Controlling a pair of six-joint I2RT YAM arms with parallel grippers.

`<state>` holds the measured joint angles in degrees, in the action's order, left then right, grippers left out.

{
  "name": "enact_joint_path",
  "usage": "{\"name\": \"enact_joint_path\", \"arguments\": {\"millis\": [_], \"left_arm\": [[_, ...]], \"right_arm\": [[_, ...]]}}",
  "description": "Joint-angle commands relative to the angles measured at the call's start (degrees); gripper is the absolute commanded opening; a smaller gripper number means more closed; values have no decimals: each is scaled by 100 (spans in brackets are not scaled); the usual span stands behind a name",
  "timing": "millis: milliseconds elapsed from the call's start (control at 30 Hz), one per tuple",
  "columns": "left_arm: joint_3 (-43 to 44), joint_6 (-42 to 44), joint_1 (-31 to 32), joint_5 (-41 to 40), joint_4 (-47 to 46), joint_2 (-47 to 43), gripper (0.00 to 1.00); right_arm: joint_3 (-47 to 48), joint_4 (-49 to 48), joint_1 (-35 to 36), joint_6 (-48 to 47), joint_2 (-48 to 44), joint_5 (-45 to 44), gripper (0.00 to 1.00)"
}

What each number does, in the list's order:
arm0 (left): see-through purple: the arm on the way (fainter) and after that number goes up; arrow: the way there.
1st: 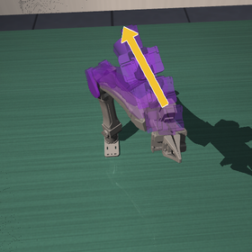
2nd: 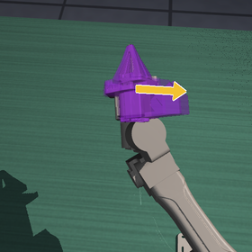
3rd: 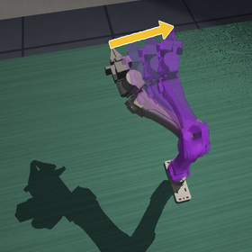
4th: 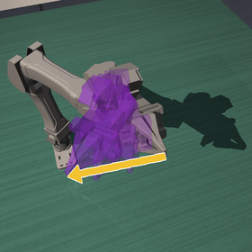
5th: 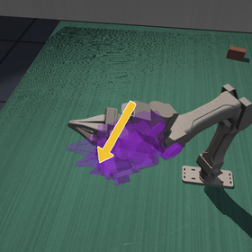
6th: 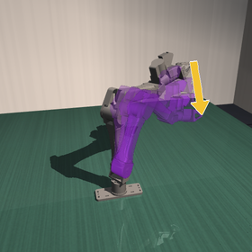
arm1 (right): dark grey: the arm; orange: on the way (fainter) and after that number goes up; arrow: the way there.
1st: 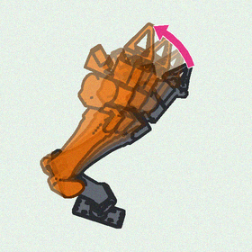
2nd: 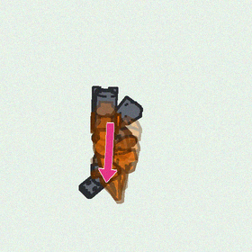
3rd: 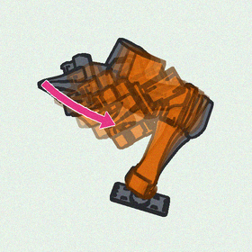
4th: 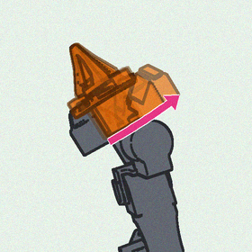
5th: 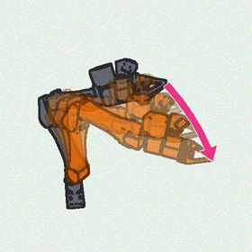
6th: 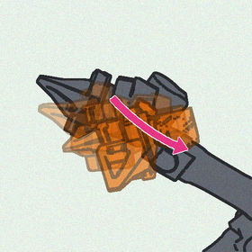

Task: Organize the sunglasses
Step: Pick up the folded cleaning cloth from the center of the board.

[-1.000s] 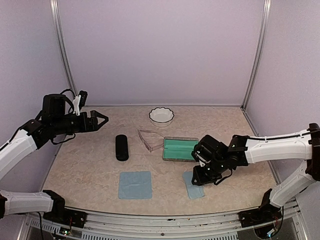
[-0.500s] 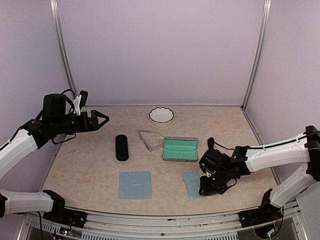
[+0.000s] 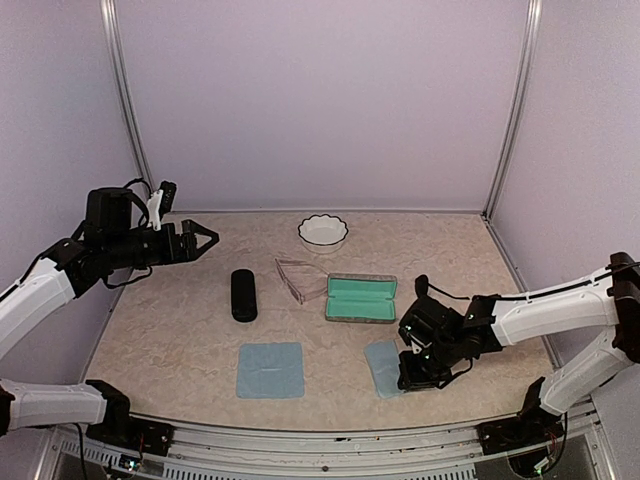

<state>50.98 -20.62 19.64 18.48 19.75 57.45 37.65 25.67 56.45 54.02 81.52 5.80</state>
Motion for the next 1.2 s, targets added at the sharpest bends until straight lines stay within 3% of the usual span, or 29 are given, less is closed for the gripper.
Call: {"name": "enact_joint_path", "arguments": {"millis": [0, 100, 600, 767, 1167], "left_arm": [[78, -19, 40, 127, -177, -8, 99], [73, -174, 167, 123, -228, 54, 99], [281, -303, 1868, -113, -950, 1050, 99], [541, -358, 2426, -117, -1249, 1794, 99], [2094, -325, 3433, 350, -1421, 4228, 92]], "right_arm": [[-166, -48, -45, 35, -17, 4, 6], [-207, 96, -62, 16, -51, -86, 0], [-105, 1722, -224, -754, -274, -499, 0], [19, 2171, -222, -819, -171, -901, 0], [-255, 1705, -223, -1087, -472, -628, 0]]}}
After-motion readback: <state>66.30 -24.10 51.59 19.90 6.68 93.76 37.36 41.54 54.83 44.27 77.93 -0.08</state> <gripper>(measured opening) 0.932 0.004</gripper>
